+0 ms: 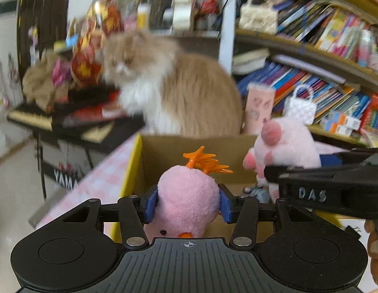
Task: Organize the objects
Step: 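Lift the pink bunny and pink pig toward the yellow box, then drop the pink bunny and pink pig into the yellow box, opening both tools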
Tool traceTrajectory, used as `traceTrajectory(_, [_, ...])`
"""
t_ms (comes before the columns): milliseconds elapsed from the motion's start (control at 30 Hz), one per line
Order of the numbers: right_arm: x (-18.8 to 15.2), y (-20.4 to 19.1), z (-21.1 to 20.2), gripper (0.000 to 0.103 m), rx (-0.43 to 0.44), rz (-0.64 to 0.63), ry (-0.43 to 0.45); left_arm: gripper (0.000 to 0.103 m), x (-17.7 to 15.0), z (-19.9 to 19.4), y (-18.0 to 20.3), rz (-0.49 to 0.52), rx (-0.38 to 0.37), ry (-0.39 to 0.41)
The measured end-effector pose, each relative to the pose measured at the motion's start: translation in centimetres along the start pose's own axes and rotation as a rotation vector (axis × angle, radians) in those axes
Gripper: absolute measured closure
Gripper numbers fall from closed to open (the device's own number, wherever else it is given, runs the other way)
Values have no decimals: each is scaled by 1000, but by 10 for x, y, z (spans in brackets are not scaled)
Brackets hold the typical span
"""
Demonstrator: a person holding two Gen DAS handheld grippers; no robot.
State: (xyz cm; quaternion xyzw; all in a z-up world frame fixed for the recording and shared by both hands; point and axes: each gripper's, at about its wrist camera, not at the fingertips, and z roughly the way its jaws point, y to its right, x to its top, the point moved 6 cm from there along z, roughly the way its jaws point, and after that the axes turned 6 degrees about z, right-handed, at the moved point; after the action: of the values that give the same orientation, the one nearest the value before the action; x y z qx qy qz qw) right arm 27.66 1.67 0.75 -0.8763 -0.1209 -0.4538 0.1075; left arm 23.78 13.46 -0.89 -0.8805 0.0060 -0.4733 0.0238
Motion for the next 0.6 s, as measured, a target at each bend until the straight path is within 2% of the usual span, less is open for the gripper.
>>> traceTrajectory(300, [4, -8, 64, 50, 88, -110, -148, 55, -18, 41, 17, 77, 25, -129])
traceTrajectory(433, [6, -16, 82, 50, 100, -165, -191, 53, -24, 48, 22, 90, 18, -169])
traceTrajectory(533, [4, -21, 92, 50, 108, -204, -223, 53, -22, 51, 23, 96, 27, -165])
traceTrajectory(567, [3, -22, 94, 49, 110, -208, -234, 52, -21, 53, 24, 99, 27, -169])
traceTrajectory(600, [3, -22, 96, 48, 111, -209, -243, 46, -21, 54, 24, 102, 24, -168])
